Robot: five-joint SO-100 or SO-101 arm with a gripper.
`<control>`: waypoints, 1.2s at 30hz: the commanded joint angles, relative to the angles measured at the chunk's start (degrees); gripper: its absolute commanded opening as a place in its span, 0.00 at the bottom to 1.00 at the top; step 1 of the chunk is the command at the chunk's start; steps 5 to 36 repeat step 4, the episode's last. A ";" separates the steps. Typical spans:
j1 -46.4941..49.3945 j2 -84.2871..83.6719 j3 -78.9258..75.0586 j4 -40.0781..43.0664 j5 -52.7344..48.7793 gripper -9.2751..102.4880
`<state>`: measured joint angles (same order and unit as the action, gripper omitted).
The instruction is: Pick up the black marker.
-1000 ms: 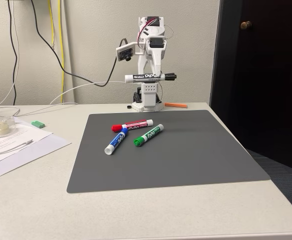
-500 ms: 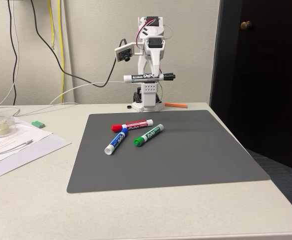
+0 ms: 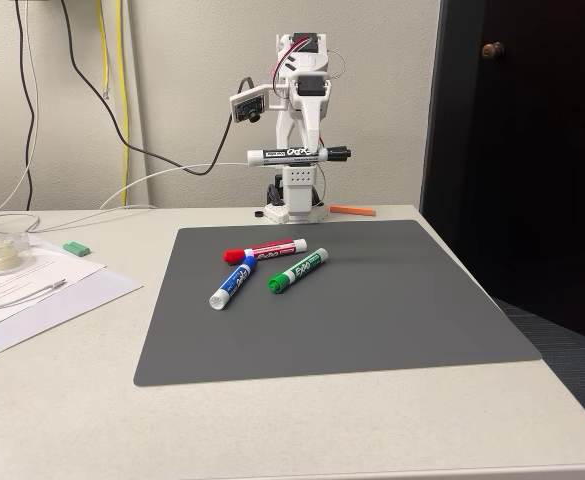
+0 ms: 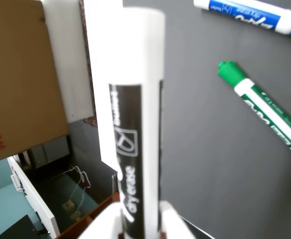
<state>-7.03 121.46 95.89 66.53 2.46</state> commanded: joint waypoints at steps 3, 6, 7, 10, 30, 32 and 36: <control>0.62 1.32 -1.23 -0.35 -1.32 0.08; 0.88 1.23 -1.32 -0.35 -1.41 0.08; 0.88 1.23 -1.32 -0.35 -1.41 0.08; 0.88 1.23 -1.32 -0.35 -1.41 0.08; 0.88 1.23 -1.32 -0.35 -1.41 0.08; 0.88 1.23 -1.32 -0.35 -1.41 0.08; 0.88 1.23 -1.32 -0.35 -1.41 0.08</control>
